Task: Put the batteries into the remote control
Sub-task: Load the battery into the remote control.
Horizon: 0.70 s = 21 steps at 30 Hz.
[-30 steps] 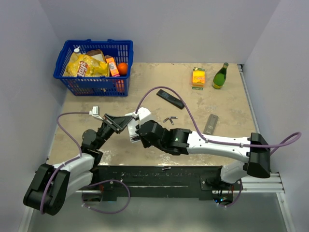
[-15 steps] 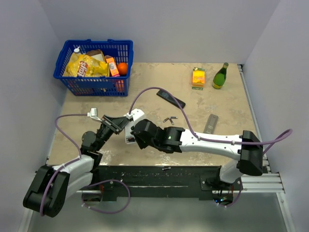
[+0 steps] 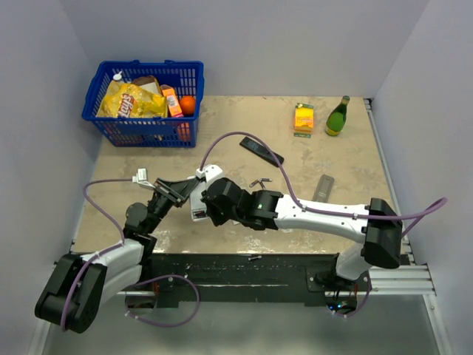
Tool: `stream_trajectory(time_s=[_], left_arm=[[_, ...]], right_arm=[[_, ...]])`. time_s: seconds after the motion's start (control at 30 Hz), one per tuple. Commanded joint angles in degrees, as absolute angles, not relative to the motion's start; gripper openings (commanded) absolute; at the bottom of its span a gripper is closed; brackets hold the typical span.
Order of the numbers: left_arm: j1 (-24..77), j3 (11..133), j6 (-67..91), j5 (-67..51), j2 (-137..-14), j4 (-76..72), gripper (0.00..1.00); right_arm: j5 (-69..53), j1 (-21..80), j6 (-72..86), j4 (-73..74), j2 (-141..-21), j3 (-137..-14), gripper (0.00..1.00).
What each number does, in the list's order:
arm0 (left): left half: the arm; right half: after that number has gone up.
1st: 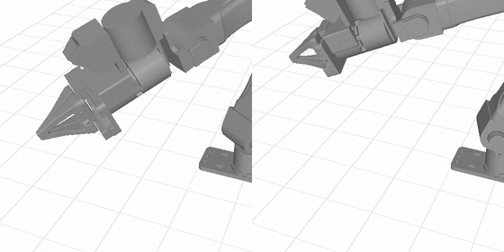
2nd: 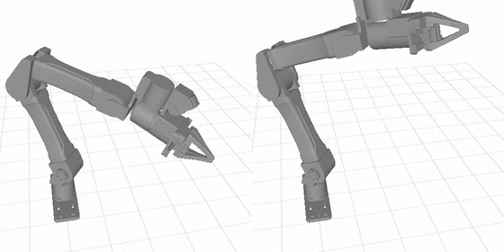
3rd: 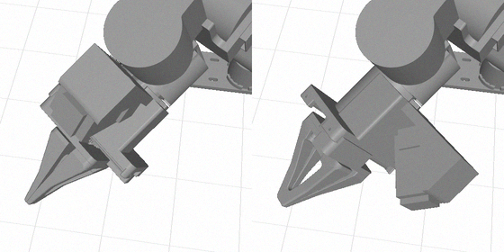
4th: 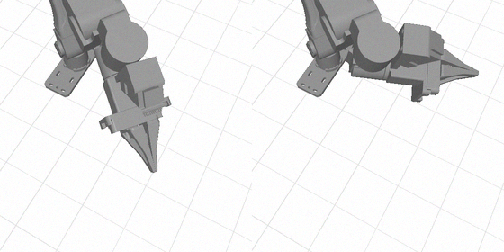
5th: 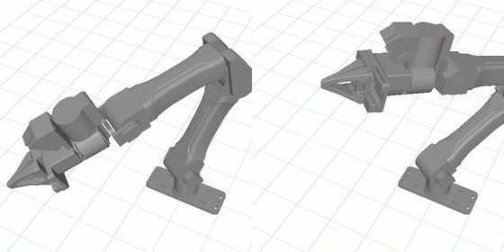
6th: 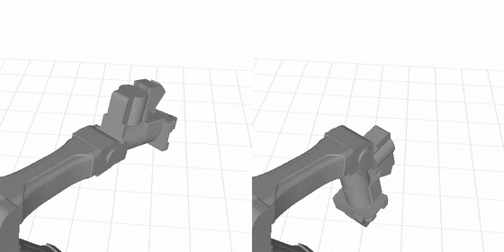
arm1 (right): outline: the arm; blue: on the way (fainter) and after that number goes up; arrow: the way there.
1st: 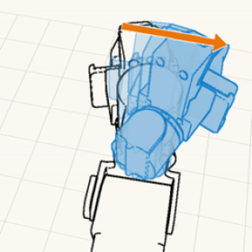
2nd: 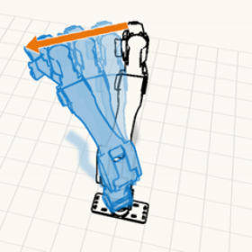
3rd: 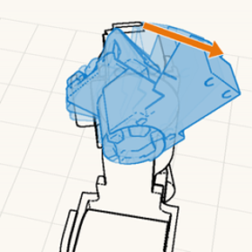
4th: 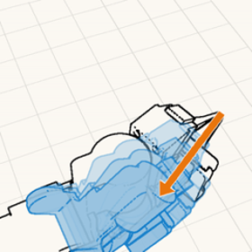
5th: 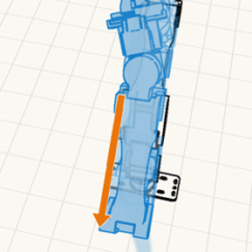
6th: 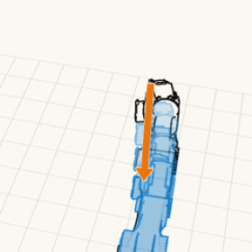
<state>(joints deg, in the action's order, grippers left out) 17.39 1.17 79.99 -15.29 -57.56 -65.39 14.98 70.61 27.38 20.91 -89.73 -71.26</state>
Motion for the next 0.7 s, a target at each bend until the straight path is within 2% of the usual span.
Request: stream_trajectory(time_s=[0.0, 0.23, 0.5, 0.67], left_arm=[[19.9, 3.2, 87.4, -19.0, -55.3, -86.8, 0.0], [19.8, 4.7, 77.6, -19.5, -55.8, -74.6, 0.0], [19.8, 3.4, 79.9, -18.6, -61.3, -76.8, 0.0], [19.8, 3.8, 79.5, -16.3, -60.9, -73.0, 0.0]], right_arm=[[11.0, 70.0, 29.4, 13.7, -90.6, -70.1, 0.0], [15.1, 69.2, 28.9, 17.1, -85.3, -67.9, 0.0], [16.1, 68.9, 28.1, 18.5, -84.6, -67.8, 0.01], [16.2, 68.9, 27.8, 19.7, -84.6, -68.4, 0.02]])
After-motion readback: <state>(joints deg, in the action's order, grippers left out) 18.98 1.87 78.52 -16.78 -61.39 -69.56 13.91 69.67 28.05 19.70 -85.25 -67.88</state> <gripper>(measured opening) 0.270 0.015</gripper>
